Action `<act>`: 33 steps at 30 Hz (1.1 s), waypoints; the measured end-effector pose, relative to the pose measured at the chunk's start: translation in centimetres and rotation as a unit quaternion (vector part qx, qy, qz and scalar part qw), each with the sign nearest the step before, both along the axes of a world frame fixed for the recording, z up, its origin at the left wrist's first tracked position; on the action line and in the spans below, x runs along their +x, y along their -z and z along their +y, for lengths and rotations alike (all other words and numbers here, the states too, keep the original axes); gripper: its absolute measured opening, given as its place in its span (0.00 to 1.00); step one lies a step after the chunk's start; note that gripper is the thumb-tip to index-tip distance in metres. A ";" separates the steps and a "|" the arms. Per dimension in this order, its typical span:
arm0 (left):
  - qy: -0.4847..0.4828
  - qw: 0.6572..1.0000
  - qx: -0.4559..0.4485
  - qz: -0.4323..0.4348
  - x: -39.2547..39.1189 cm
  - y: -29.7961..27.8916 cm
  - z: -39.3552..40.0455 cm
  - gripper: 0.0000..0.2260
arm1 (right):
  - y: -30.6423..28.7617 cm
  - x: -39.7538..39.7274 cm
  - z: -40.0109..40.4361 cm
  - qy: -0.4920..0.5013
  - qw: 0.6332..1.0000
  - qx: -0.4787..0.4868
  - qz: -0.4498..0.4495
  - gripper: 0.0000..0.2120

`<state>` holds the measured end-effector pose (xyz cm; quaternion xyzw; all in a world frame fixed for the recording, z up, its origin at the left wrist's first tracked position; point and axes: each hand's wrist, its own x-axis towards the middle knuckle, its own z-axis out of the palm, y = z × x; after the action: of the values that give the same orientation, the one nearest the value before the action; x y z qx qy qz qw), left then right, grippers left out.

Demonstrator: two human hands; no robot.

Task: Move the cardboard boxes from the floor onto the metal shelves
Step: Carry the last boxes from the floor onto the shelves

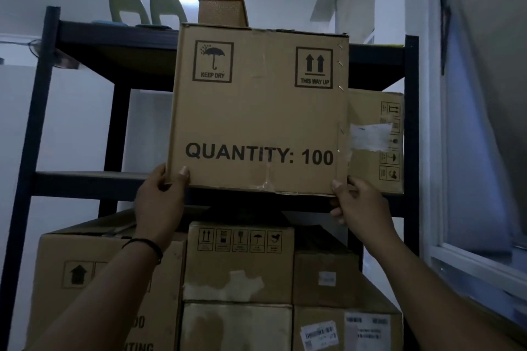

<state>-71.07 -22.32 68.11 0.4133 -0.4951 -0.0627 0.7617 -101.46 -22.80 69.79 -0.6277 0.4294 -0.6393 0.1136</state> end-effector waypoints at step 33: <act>-0.103 0.973 0.010 -0.206 3.2 0.6 -10.1 0.19 | -0.2 -0.6 -9.8 0.135 0.989 0.021 0.063 0.17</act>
<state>-67.89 -32.42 67.55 0.4738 -0.5957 0.0977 0.6412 -102.06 -32.62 70.00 -0.6005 0.5301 -0.5985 0.0119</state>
